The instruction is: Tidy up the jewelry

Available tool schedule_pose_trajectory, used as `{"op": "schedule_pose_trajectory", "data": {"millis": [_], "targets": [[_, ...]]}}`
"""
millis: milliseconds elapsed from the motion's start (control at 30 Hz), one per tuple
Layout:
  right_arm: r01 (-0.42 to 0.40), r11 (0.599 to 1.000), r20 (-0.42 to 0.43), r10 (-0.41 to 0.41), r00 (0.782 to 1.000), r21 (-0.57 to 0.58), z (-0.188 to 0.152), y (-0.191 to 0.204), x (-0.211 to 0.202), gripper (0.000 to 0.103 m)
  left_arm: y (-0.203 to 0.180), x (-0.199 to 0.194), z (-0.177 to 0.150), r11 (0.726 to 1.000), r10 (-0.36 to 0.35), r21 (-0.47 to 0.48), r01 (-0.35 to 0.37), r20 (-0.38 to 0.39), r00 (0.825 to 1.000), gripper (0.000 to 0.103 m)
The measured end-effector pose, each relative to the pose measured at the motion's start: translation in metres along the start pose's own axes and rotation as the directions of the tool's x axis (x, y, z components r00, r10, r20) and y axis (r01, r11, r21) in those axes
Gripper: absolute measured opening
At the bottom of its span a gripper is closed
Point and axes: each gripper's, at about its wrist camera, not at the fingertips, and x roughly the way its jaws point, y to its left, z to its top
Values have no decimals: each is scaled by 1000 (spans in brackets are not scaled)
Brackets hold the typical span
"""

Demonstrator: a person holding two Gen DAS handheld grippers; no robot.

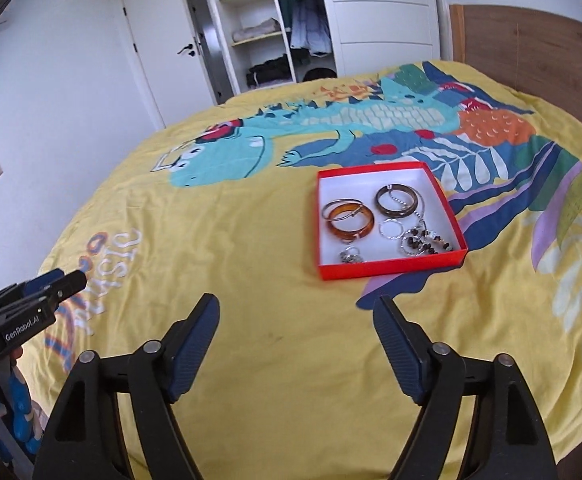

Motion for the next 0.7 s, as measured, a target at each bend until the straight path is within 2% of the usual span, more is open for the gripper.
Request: {"op": "schedule_pose_trajectory", "data": {"millis": [233, 700], "targets": [[-26, 999, 13, 26, 1000, -29, -21, 23, -23, 80, 26, -36, -29, 999, 37, -27, -36, 29, 999, 46], [-44, 993, 42, 49, 998, -113, -42, 58, -53, 85, 38, -71, -67, 996, 59, -67, -55, 62, 996, 46]]}}
